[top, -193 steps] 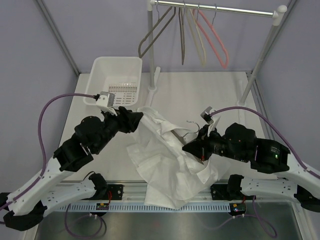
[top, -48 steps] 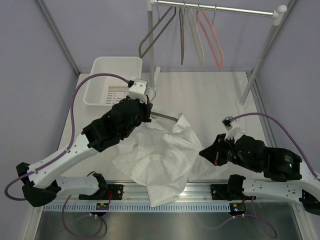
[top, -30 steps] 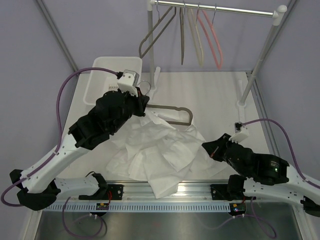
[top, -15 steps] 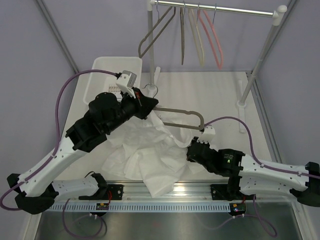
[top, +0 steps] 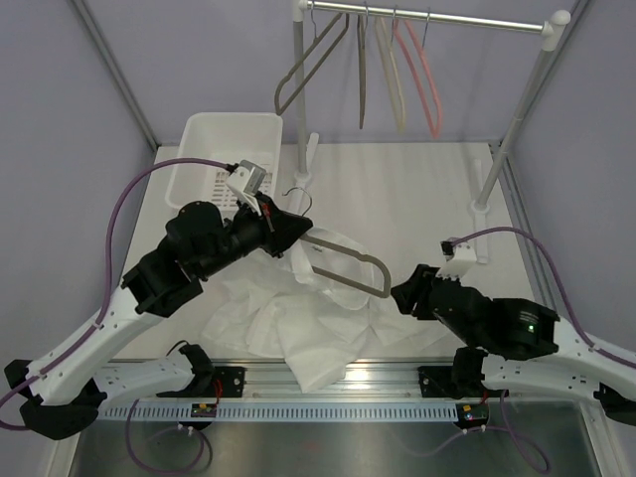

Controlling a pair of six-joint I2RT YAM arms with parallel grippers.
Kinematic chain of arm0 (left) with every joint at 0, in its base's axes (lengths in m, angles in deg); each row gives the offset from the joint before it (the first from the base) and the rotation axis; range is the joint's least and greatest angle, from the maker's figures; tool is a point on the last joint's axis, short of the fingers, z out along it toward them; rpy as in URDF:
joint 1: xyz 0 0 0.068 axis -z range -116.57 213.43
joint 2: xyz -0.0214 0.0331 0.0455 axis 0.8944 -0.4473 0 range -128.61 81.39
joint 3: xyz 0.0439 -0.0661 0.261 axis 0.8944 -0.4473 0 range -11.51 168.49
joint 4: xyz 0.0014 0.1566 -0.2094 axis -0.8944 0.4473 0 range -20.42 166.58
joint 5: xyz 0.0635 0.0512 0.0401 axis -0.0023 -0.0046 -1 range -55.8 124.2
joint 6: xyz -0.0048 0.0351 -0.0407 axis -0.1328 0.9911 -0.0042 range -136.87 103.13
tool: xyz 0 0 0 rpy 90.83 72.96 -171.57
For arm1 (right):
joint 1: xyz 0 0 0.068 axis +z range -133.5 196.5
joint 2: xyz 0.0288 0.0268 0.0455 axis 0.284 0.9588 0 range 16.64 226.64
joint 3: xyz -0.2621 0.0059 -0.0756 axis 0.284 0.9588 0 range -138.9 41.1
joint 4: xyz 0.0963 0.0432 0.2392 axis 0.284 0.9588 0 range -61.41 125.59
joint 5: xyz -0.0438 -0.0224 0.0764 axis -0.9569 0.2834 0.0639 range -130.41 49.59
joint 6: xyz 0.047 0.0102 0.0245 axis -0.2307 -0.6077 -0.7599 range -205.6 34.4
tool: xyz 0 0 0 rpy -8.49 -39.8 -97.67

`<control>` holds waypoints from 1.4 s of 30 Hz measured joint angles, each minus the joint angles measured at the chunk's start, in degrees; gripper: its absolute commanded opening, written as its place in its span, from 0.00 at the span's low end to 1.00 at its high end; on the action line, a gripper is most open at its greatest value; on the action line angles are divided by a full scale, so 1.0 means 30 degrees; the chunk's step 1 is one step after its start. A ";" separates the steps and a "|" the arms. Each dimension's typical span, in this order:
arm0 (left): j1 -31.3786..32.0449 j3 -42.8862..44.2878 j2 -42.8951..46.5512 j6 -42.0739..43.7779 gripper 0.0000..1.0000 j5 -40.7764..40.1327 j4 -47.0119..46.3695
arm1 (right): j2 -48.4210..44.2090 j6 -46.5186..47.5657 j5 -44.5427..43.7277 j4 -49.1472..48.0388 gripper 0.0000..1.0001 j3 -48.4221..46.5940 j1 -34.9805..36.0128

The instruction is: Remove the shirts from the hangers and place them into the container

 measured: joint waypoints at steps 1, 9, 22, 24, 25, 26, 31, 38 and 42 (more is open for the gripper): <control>0.0000 0.0000 -0.0007 0.0175 0.00 -0.0073 0.0182 | -0.0452 0.0080 0.0124 0.0466 0.56 -0.0430 0.0022; -0.0015 -0.0087 -0.0066 0.1078 0.00 -0.0131 0.1005 | 0.0299 0.4291 0.1654 0.1195 0.55 -0.7322 0.0073; -0.0015 -0.0765 -0.0197 0.1311 0.00 0.0073 0.0954 | 0.5275 0.8881 0.6397 0.0284 0.49 -1.1351 0.0087; -0.0015 -0.0765 -0.0357 0.1392 0.00 0.0080 0.0976 | 0.5544 0.9085 0.6907 0.0233 0.45 -1.1395 0.0087; -0.0015 -0.0765 -0.0466 0.1406 0.00 0.0087 0.0976 | 0.5661 0.9202 0.7133 0.0182 0.44 -1.1409 0.0087; -0.0015 -0.0765 -0.0583 0.1421 0.00 0.0087 0.0969 | 0.5748 0.9231 0.7300 0.0138 0.44 -1.1409 0.0087; -0.0015 -0.0765 -0.0998 0.1457 0.00 0.0095 0.0940 | 0.5770 0.9347 0.7912 0.0029 0.45 -1.1409 0.0087; -0.0015 -0.0765 -0.1268 0.1450 0.00 0.0080 0.0554 | 0.5333 0.9340 0.8816 0.0015 0.47 -1.1409 0.0087; -0.0015 -0.0765 -0.1282 0.1435 0.00 0.0073 0.0393 | 0.5406 0.9340 0.9275 0.0015 0.47 -1.1409 0.0087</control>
